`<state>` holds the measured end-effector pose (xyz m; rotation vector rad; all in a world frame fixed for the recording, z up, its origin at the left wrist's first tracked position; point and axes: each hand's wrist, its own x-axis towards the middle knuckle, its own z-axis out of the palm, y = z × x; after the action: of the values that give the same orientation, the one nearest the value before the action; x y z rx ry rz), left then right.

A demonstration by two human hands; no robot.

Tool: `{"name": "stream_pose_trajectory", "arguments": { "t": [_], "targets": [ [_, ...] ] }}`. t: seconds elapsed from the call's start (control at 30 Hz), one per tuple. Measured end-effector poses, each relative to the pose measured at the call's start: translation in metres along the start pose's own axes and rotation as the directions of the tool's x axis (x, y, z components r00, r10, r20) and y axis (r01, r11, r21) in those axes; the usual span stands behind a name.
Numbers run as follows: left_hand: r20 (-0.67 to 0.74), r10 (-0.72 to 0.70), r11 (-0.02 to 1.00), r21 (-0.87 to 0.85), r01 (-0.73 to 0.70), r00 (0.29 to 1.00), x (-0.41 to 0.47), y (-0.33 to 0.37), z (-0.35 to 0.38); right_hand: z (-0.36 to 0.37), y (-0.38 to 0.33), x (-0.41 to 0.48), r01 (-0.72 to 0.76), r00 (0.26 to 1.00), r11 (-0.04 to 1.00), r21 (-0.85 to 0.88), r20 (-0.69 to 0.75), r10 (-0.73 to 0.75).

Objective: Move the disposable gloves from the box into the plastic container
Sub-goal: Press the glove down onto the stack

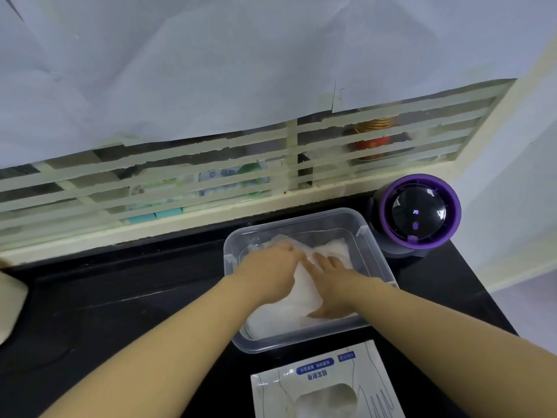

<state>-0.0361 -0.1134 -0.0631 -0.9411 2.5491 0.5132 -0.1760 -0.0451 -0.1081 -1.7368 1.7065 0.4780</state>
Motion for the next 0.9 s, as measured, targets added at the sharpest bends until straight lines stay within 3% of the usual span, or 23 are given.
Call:
{"name": "stream_pose_trajectory", "arguments": {
  "t": [0.07,0.17,0.33,0.43,0.53,0.63,0.73,0.83,0.9],
  "targets": [
    [0.090,-0.011,0.996,0.086,0.003,0.996,0.000,0.000,0.018,0.003,0.003,0.003,-0.018,1.000,0.999,-0.039,0.007,0.018],
    [0.274,-0.157,0.982,0.147,0.120,0.949,0.008,-0.002,0.040,0.006,0.006,0.009,-0.033,0.999,0.998,-0.053,-0.003,0.032],
    [0.297,-0.210,0.968,0.194,0.157,0.931,0.015,0.005,0.049,0.002,0.007,0.005,-0.032,0.999,0.996,-0.086,0.035,0.035],
    [0.279,-0.160,0.979,0.168,0.116,0.947,0.006,0.006,0.033,-0.015,0.004,-0.018,0.016,1.000,0.999,-0.051,-0.023,-0.017],
    [0.059,-0.043,0.995,0.097,0.037,0.997,-0.017,0.008,0.006,-0.034,0.001,-0.050,0.116,0.946,0.993,-0.020,-0.301,-0.116],
    [-0.194,0.122,0.991,0.071,-0.110,0.973,-0.050,0.009,-0.008,-0.032,-0.006,-0.093,0.349,0.762,0.936,-0.046,-0.568,-0.312],
    [-0.362,0.350,0.935,0.190,-0.299,0.864,-0.080,0.008,0.001,-0.003,-0.015,-0.124,0.539,0.651,0.798,-0.269,-0.469,-0.597],
    [-0.398,0.584,0.811,0.319,-0.490,0.707,-0.103,0.008,0.025,0.038,-0.016,-0.122,0.568,0.671,0.707,-0.422,-0.261,-0.694],
    [-0.354,0.674,0.737,0.368,-0.567,0.648,-0.109,0.012,0.043,0.058,-0.011,-0.109,0.535,0.709,0.699,-0.475,-0.198,-0.677]
  ]
}}
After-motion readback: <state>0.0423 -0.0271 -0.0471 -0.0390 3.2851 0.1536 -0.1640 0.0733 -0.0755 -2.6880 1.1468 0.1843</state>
